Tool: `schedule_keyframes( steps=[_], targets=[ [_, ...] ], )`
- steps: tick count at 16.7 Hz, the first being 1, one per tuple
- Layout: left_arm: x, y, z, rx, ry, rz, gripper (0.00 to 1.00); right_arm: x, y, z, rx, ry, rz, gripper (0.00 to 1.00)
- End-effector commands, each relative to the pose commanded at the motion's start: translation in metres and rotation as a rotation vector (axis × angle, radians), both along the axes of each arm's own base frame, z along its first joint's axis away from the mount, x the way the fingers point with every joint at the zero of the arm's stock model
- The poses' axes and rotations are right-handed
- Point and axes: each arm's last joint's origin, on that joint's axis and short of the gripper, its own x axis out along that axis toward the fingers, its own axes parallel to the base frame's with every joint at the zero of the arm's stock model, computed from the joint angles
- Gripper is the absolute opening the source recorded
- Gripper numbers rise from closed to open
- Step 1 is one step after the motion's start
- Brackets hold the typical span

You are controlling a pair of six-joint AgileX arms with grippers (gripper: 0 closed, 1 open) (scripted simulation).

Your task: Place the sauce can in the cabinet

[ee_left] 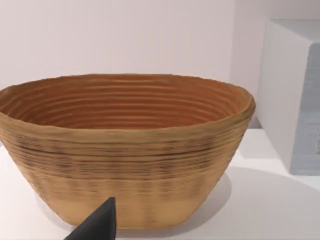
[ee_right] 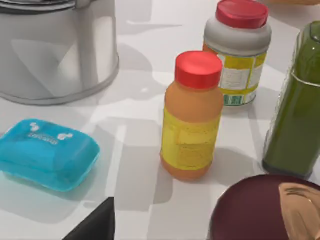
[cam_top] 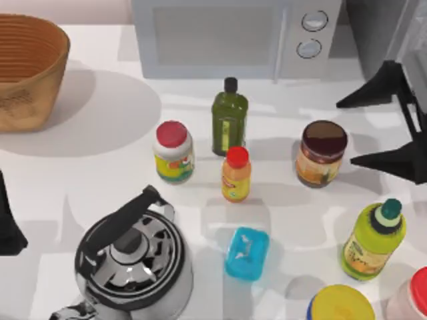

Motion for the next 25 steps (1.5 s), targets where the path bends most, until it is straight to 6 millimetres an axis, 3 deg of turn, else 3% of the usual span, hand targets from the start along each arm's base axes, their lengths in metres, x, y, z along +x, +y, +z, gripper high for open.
schedule_keyframes(
  steps=[4, 7, 16, 25],
  targets=[
    [0.0, 0.0, 0.0, 0.0, 0.0, 0.0, 1.0, 0.015, -0.008, -0.068, 0.134, 0.03, -0.008, 1.0],
    [0.0, 0.0, 0.0, 0.0, 0.0, 0.0, 1.0, 0.015, -0.013, -0.1, 0.184, 0.046, -0.033, 1.0],
    [0.0, 0.0, 0.0, 0.0, 0.0, 0.0, 1.0, 0.015, -0.011, -0.102, 0.191, 0.039, -0.031, 1.0],
    [0.0, 0.0, 0.0, 0.0, 0.0, 0.0, 1.0, 0.019, 0.007, -0.122, 0.194, 0.049, -0.037, 1.0]
  ],
)
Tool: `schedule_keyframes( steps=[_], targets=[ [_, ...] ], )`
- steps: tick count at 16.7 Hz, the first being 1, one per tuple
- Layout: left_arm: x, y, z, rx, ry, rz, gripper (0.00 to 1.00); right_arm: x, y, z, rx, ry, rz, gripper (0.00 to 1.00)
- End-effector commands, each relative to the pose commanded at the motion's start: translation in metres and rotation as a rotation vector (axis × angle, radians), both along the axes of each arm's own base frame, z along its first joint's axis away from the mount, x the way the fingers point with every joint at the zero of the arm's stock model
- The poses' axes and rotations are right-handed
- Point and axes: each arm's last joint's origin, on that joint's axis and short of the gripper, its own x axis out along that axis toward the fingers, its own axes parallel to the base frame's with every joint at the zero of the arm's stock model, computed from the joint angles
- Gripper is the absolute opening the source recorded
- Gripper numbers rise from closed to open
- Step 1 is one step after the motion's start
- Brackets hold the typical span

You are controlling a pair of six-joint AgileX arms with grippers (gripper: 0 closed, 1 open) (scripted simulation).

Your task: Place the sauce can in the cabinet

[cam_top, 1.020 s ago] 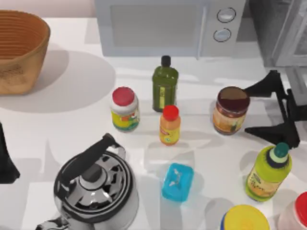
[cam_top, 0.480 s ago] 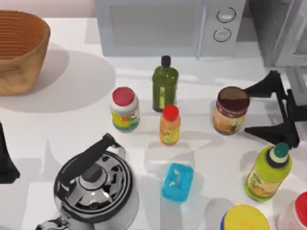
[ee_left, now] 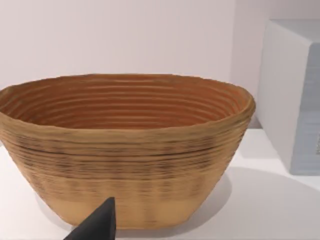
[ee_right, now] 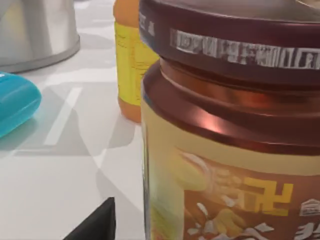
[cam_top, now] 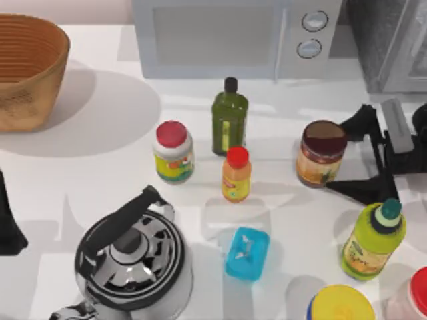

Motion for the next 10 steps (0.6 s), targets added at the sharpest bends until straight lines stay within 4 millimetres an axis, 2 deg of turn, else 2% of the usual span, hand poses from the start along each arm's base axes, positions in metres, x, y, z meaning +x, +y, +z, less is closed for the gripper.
schedule_keyframes(
  steps=[5, 10],
  targets=[
    [0.0, 0.0, 0.0, 0.0, 0.0, 0.0, 1.0, 0.001, 0.016, -0.009, -0.002, 0.0, 0.003, 1.0],
    [0.0, 0.0, 0.0, 0.0, 0.0, 0.0, 1.0, -0.002, 0.03, -0.003, -0.002, 0.0, -0.001, 1.0]
  ],
)
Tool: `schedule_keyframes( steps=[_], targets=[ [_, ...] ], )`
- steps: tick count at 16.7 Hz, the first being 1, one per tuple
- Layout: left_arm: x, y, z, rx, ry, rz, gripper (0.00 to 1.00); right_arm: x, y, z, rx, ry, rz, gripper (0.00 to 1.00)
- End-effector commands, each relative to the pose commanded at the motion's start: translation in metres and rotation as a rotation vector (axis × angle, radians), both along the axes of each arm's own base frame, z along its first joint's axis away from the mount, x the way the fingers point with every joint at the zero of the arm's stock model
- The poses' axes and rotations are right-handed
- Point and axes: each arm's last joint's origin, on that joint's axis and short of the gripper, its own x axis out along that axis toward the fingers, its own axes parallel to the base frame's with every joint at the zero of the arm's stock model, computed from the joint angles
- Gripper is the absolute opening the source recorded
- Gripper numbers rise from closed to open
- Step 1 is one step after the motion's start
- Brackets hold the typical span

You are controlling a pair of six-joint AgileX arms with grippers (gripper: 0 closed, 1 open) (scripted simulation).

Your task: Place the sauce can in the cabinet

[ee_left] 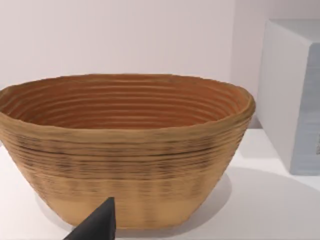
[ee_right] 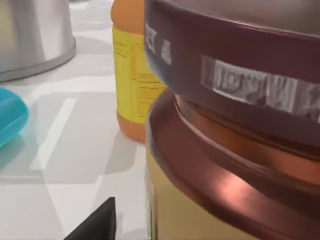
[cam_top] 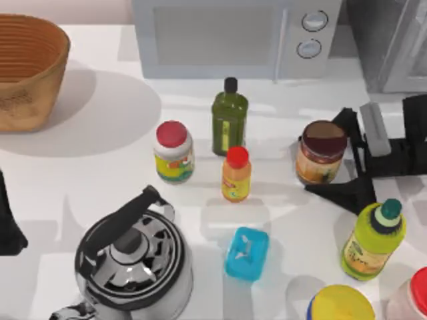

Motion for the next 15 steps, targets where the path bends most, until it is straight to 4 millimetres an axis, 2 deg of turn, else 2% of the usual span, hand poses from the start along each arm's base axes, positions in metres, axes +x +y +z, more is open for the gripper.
schedule_keyframes(
  steps=[5, 10, 15],
  targets=[
    [0.0, 0.0, 0.0, 0.0, 0.0, 0.0, 1.0, -0.002, 0.009, 0.012, 0.002, 0.001, -0.002, 1.0],
    [0.0, 0.0, 0.0, 0.0, 0.0, 0.0, 1.0, -0.002, 0.009, 0.013, 0.002, 0.001, -0.002, 1.0],
    [0.0, 0.0, 0.0, 0.0, 0.0, 0.0, 1.0, -0.002, 0.009, 0.013, 0.002, 0.001, -0.002, 0.62]
  ],
)
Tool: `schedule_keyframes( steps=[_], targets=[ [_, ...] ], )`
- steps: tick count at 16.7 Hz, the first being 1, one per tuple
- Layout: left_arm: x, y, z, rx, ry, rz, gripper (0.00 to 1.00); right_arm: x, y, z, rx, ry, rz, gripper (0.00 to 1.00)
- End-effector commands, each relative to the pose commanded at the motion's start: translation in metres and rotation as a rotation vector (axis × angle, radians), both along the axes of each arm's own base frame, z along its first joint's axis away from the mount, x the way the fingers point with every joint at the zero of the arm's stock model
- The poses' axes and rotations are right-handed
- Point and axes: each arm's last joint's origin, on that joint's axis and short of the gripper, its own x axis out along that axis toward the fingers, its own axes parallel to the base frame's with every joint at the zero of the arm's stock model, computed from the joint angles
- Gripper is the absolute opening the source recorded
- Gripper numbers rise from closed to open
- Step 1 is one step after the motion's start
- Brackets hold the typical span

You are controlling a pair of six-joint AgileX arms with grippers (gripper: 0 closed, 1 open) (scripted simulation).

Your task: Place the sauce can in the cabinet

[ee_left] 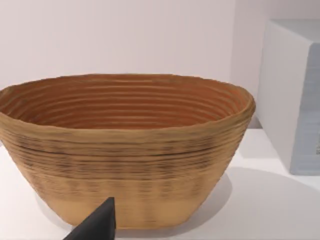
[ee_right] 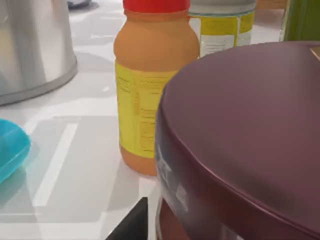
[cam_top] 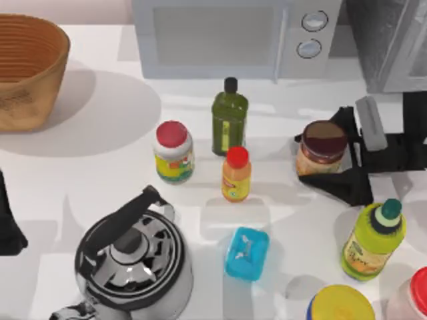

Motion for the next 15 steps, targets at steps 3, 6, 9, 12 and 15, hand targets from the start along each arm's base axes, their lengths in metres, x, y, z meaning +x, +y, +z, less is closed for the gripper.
schedule_keyframes(
  steps=[3, 6, 9, 12, 15],
  targets=[
    [0.0, 0.0, 0.0, 0.0, 0.0, 0.0, 1.0, 0.0, 0.0, 0.0, 0.0, 0.0, 0.0, 0.4],
    [0.0, 0.0, 0.0, 0.0, 0.0, 0.0, 1.0, 0.0, 0.0, 0.0, 0.0, 0.0, 0.0, 0.17],
    [0.0, 0.0, 0.0, 0.0, 0.0, 0.0, 1.0, 0.0, 0.0, 0.0, 0.0, 0.0, 0.0, 0.0],
    [0.0, 0.0, 0.0, 0.0, 0.0, 0.0, 1.0, 0.0, 0.0, 0.0, 0.0, 0.0, 0.0, 0.0],
    [0.0, 0.0, 0.0, 0.0, 0.0, 0.0, 1.0, 0.0, 0.0, 0.0, 0.0, 0.0, 0.0, 0.0]
  ],
)
